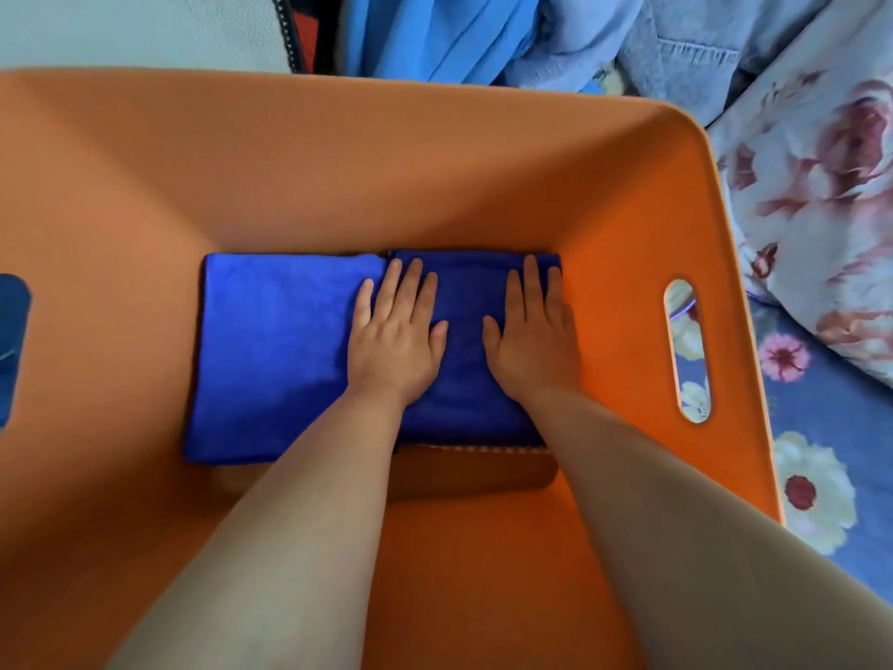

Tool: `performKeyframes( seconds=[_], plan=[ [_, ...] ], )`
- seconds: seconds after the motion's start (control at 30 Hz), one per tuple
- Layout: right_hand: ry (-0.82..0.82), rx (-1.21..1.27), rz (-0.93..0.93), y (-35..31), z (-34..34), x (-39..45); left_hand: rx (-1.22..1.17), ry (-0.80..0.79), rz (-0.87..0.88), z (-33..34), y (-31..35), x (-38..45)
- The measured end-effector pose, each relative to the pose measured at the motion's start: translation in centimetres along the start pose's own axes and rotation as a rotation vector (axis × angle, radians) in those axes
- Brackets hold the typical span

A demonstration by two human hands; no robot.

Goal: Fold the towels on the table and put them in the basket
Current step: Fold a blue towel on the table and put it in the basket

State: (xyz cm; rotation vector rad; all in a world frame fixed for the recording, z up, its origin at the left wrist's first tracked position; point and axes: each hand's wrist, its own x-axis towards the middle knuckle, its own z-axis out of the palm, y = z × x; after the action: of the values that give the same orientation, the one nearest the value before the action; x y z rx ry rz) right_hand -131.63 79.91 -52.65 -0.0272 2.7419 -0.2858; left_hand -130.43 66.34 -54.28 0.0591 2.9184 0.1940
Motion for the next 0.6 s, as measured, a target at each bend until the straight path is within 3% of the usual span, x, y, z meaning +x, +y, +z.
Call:
performKeyframes(
  seconds=[0.13, 0.33, 0.6],
  plan=[
    [-0.069, -0.034, -0.013, 0.0, -0.4, 0.3, 0.008, -0.002, -0.019, -0.1, 0.2, -0.5],
    [-0.195, -0.084, -0.031, -0.5, -3.7, -0.7, 0.087, -0.213, -0.030, -3.9, 0.8, -0.4],
    [-0.031, -0.014, -0.111, -1.3, -13.6, -8.8, 0.202, -0.066, -0.069, -16.9, 2.5, -6.8]
  ],
)
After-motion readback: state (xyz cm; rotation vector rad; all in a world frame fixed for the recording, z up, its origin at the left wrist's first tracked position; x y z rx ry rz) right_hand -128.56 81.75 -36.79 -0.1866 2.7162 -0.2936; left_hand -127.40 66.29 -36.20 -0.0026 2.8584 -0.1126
